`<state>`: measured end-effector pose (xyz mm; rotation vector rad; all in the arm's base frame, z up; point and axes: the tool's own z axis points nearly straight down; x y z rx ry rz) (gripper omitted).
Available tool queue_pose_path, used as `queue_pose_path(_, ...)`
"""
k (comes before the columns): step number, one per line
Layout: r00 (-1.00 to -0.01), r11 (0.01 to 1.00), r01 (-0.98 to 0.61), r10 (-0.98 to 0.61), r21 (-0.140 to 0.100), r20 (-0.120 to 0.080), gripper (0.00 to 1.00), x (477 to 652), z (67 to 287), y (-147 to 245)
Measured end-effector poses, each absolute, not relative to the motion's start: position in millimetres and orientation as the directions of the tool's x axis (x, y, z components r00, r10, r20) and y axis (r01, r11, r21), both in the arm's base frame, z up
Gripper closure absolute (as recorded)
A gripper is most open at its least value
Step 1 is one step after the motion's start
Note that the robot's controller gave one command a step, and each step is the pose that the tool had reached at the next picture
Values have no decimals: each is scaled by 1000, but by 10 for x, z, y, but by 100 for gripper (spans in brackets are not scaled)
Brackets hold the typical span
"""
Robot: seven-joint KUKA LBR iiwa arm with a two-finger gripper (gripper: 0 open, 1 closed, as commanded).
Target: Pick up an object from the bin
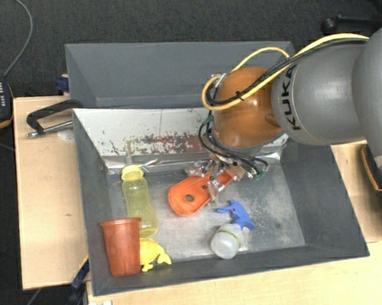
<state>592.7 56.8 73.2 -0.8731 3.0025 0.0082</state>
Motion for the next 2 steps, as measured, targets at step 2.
queue_pose_path(2, -844, 844, -537, -537, 3, -13, 100, 5917, 1125, 574)
